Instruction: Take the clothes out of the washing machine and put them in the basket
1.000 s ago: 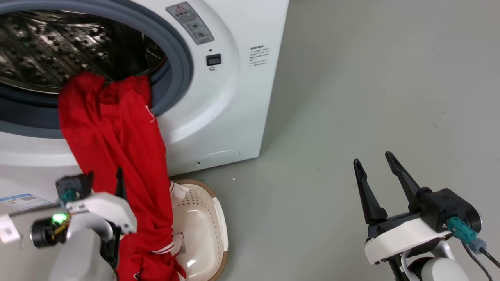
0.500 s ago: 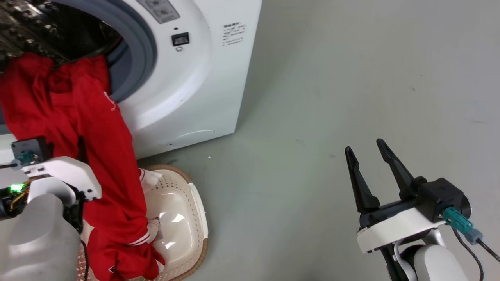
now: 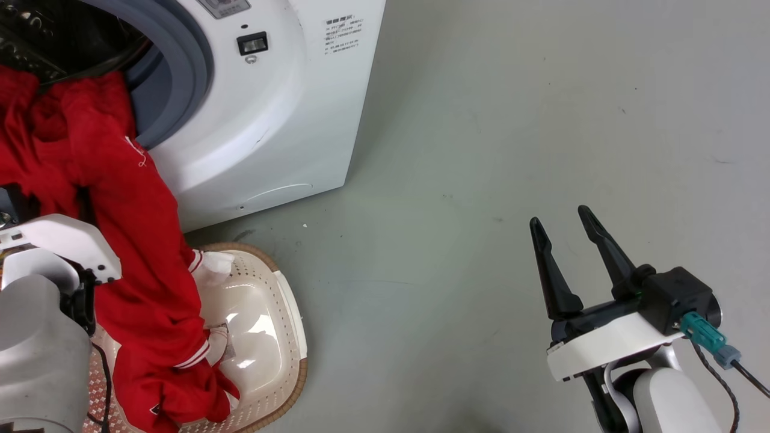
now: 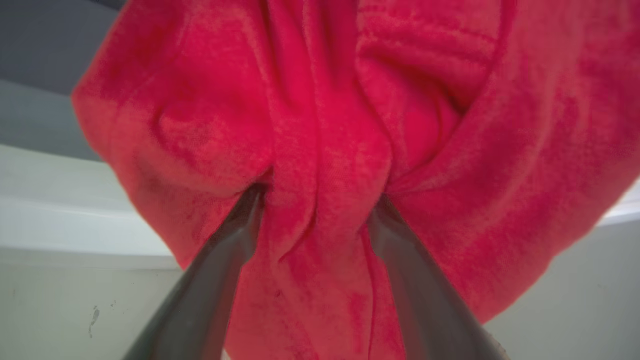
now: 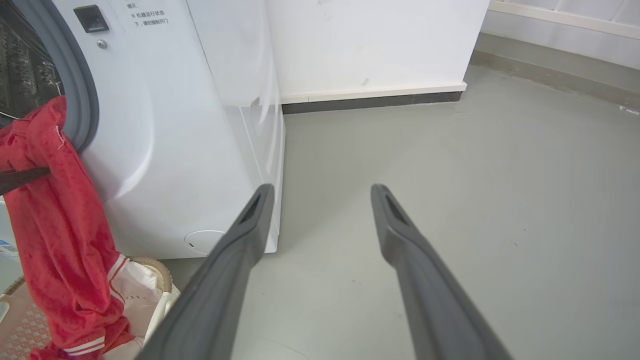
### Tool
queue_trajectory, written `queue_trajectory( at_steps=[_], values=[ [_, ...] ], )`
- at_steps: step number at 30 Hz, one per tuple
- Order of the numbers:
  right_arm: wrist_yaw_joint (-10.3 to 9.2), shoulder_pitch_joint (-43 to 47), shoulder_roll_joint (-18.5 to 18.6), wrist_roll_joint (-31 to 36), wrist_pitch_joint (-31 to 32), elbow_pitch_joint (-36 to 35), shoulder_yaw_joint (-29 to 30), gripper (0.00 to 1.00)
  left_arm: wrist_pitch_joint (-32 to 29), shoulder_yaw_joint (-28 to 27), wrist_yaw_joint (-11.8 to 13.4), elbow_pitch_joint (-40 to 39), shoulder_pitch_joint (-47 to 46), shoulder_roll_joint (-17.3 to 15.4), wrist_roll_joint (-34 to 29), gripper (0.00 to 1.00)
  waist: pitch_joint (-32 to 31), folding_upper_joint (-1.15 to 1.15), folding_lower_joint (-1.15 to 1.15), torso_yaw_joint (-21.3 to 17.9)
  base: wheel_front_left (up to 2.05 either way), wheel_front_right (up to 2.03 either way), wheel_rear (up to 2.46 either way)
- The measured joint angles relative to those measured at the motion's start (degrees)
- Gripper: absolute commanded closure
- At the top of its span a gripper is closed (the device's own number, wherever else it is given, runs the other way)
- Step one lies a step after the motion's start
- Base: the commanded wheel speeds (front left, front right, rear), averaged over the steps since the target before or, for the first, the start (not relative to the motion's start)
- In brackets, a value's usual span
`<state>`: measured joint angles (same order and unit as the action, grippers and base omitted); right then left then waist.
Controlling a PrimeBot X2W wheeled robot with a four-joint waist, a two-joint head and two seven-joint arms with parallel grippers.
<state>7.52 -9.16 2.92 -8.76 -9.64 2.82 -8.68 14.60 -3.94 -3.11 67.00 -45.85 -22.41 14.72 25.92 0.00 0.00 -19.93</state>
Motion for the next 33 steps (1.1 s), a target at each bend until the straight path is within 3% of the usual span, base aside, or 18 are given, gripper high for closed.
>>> queue_trajectory(
  at_steps=[1, 2, 3, 16, 33],
  values=[
    [0.0, -0.01, 0.01, -0.04, -0.01, 0.18, -0.04, 0.0, 0.04, -0.08, -0.01, 0.22, -0.21, -0.19, 0.12, 0.08, 0.06, 0.0, 0.0, 0.01, 0.0, 0.0, 0.0],
    [0.0, -0.01, 0.0, -0.04, -0.03, 0.29, -0.09, 0.0, 0.12, -0.13, -0.02, 0.4, -0.24, -0.2, 0.19, 0.57, 0.08, 0.0, 0.0, 0.03, 0.0, 0.0, 0.0],
    [0.0, -0.05, 0.0, -0.03, -0.1, 0.33, -0.11, 0.0, 0.16, -0.12, -0.25, 0.45, -0.29, -0.22, 0.22, 1.0, 0.1, 0.0, 0.0, 0.05, 0.0, 0.0, 0.0],
    [-0.01, 0.3, 0.0, 0.77, 0.62, 0.68, 1.0, 0.0, 0.31, -0.43, 0.1, -3.27, 3.78, 1.85, 1.02, 1.0, -4.1, 0.0, 0.0, 1.44, 0.0, 0.0, 0.0],
    [0.0, 7.28, -0.01, 3.76, 5.38, -2.72, 3.47, 0.0, 0.4, -2.82, 0.74, -23.88, 20.87, 10.22, -0.67, 1.0, -17.41, 0.0, 0.0, 5.38, 0.0, 0.0, 0.0]
  ],
)
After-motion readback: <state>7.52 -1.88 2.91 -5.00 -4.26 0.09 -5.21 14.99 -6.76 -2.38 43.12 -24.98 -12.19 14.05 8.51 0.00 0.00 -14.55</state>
